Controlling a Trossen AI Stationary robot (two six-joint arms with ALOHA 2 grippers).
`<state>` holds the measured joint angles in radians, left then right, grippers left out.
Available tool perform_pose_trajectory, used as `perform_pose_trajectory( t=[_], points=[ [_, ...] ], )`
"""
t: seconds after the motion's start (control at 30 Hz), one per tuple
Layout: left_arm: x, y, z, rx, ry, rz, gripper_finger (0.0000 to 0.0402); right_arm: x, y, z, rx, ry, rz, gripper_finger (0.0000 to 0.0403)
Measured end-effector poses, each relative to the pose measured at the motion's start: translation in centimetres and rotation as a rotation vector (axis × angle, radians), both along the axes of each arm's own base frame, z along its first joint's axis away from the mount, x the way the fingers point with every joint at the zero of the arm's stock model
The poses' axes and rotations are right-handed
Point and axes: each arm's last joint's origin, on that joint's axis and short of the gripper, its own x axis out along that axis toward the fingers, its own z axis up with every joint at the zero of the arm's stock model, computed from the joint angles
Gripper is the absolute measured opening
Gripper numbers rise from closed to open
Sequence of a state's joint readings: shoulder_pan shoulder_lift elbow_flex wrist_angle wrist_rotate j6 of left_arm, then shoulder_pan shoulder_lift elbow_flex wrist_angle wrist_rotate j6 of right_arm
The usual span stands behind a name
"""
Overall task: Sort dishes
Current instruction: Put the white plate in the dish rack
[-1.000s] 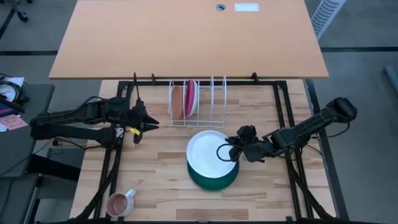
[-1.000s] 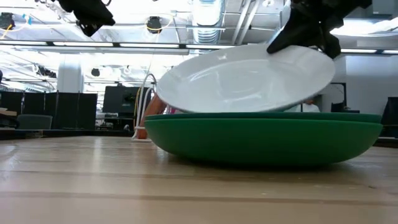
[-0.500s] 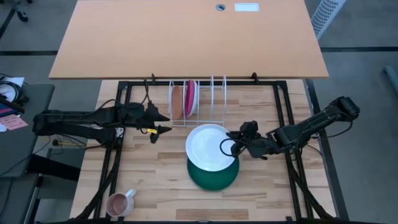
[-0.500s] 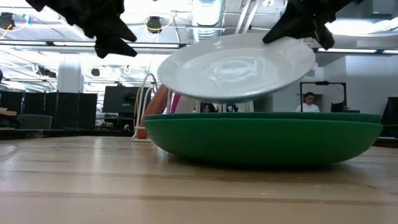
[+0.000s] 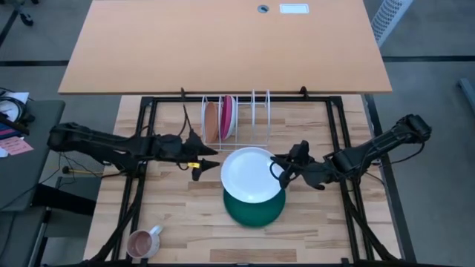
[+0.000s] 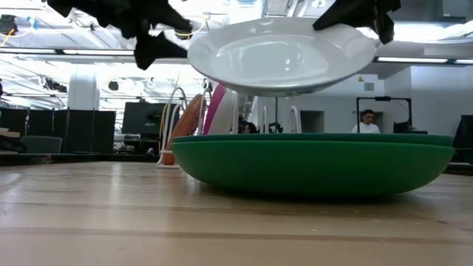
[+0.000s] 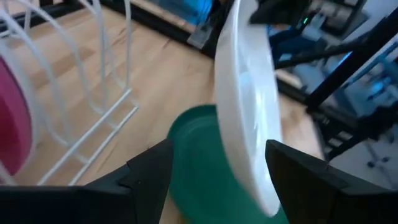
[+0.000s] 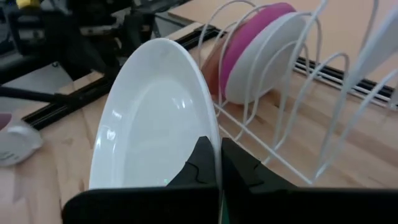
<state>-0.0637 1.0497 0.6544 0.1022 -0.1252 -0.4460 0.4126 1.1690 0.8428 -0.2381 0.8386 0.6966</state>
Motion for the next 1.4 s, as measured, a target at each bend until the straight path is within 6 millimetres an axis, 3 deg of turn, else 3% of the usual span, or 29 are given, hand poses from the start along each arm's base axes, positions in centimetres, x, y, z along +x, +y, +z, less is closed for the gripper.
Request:
perform_pose_trajectory(
  t=[0.27, 0.57, 0.73, 1.27, 1.4],
  points=[
    [0.0, -0.7, 0.4, -0.025, -0.04, 0.034, 0.0249, 0.3, 0.1, 1.5, -0.043, -0.007, 0.026, 0.0003],
    [0.1, -1.7, 1.4, -0.045, -0.151, 0.0, 0.0249, 0.2, 0.1, 1.6, -0.048, -0.001, 0.029, 0.0003],
    [0.4, -2.0, 1.0, -0.02, -0.143, 0.086, 0.0249, 0.2, 0.1, 1.6, -0.043, -0.004, 0.027, 0.0003],
    [4.6, -3.0, -0.6, 0.022, -0.096, 0.093, 0.0249, 0.4, 0.1, 1.3, -0.048, 0.013, 0.024, 0.0003],
    [5.6, -3.2, -1.2, 0.053, -0.059, 0.085, 0.0233, 0.4, 0.1, 1.3, -0.048, 0.013, 0.024, 0.0003]
  ],
)
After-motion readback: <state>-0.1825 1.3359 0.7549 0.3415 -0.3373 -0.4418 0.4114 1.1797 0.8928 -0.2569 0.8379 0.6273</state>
